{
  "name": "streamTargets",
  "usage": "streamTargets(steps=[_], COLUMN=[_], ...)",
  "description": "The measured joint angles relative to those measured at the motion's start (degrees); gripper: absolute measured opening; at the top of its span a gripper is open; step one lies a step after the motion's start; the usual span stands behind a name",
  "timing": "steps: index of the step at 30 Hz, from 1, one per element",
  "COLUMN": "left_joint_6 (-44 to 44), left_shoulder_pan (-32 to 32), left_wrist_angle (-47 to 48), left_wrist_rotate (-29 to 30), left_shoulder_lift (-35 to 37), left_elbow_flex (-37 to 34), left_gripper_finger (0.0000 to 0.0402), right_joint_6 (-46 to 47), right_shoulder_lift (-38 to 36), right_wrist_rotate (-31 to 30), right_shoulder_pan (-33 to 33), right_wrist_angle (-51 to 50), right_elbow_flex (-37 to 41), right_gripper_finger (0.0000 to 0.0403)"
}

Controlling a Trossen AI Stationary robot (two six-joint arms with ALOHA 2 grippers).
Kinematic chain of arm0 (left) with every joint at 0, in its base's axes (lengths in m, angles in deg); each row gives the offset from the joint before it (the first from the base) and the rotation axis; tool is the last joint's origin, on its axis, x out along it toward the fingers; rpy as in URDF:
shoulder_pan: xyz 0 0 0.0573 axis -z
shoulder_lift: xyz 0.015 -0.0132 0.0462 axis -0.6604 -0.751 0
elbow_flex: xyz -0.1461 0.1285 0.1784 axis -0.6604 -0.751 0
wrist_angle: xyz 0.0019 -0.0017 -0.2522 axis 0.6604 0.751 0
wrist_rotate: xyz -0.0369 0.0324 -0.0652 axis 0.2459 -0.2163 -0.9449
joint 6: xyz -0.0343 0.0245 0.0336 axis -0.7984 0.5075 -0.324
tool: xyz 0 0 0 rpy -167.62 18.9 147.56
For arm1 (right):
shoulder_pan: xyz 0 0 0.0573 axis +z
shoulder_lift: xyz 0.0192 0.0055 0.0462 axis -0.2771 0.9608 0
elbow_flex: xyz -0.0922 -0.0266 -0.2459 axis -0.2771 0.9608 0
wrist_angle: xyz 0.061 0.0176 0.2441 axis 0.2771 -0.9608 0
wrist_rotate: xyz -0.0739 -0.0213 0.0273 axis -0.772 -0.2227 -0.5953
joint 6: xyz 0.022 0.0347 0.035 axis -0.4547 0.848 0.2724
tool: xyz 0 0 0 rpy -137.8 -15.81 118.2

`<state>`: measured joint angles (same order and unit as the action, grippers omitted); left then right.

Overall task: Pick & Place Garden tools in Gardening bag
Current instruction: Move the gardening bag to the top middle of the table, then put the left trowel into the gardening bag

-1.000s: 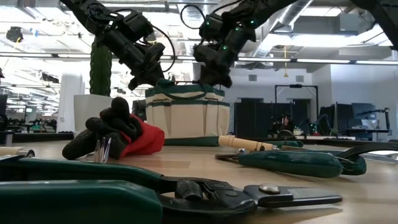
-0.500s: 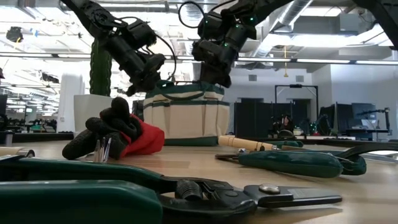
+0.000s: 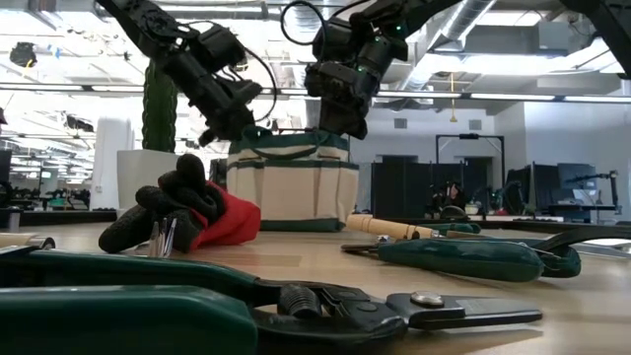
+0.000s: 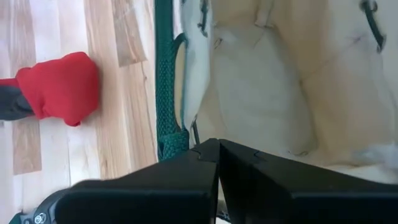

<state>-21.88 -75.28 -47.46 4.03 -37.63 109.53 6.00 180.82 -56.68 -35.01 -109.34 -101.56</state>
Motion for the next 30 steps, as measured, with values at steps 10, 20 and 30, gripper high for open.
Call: streamTargets(steps=[10,20,30], left_joint_6=[0.03,0.1,4.62], left_shoulder_pan=[-0.09,0.02,1.8], left_wrist_angle=[-0.05,-0.18,0.1], left_wrist_rotate=[0.56,0.56,0.52], left_shoulder_lift=[3.78,9.28,17.93], left_elbow_flex=[0.0,0.0,0.0], left_gripper_finger=[0.0002,0.0002,0.0002], right_joint_6=[0.0,0.59,2.0], right_shoulder_lift=[0.0,-1.66,-1.81], right_wrist_rotate=[-2.91,-6.62,-7.59], right_shoulder_pan=[-0.35,-1.03,-0.54], right_wrist_angle=[2.19,5.16,4.87], right_elbow_flex=[0.0,-3.22,-10.8], right_gripper_finger=[0.0,0.0,0.0])
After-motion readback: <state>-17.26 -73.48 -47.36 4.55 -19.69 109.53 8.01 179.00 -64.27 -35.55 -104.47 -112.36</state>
